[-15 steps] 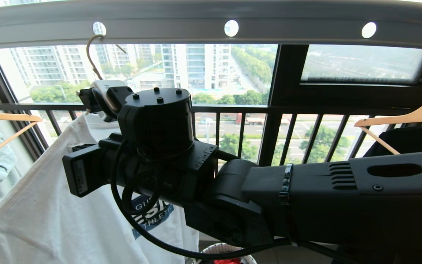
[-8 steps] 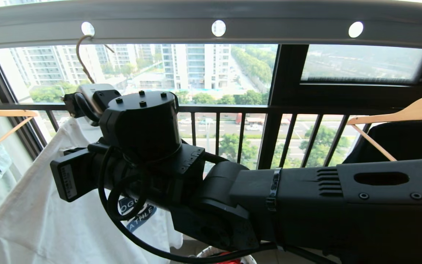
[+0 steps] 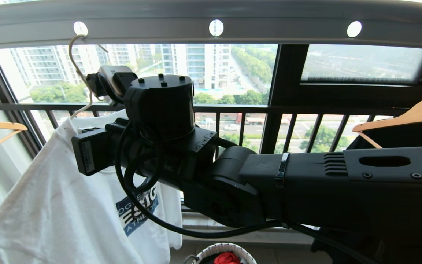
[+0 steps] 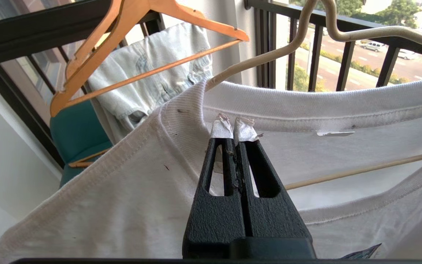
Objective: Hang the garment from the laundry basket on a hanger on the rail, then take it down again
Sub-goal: Take the clothes off the clothes rack
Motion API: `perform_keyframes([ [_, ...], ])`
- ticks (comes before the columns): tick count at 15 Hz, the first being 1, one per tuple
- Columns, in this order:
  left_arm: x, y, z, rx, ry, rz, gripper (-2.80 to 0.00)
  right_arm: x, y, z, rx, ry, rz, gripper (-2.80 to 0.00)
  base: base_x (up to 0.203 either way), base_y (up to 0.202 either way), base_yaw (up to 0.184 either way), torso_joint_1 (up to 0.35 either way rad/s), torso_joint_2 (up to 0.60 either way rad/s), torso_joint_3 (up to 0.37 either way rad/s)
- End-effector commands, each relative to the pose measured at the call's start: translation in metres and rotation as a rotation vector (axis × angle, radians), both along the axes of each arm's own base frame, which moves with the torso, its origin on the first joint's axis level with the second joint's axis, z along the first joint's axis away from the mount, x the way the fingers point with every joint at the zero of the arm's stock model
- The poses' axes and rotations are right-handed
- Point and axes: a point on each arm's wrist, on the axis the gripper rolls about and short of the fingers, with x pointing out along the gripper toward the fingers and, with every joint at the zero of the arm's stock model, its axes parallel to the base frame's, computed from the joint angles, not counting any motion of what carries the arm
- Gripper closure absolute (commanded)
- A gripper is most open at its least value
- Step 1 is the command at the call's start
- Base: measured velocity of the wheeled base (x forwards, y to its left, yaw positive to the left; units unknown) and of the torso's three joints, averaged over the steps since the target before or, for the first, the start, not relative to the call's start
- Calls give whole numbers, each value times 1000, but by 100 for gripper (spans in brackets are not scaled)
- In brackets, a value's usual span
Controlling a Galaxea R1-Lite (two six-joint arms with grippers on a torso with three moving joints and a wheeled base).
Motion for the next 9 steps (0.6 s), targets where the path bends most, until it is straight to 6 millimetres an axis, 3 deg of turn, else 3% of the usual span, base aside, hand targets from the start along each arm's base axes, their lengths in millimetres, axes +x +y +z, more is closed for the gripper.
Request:
perform_keyframes([
  [1, -1, 1, 0, 0, -4, 3, 0, 3, 5, -9, -24, -16, -1, 0, 0, 0, 0, 0, 0, 0],
  [9, -2, 1, -2, -12, 3, -9, 0, -7, 6, 2, -1, -38, 29, 0, 0, 0, 0, 0, 0, 0],
])
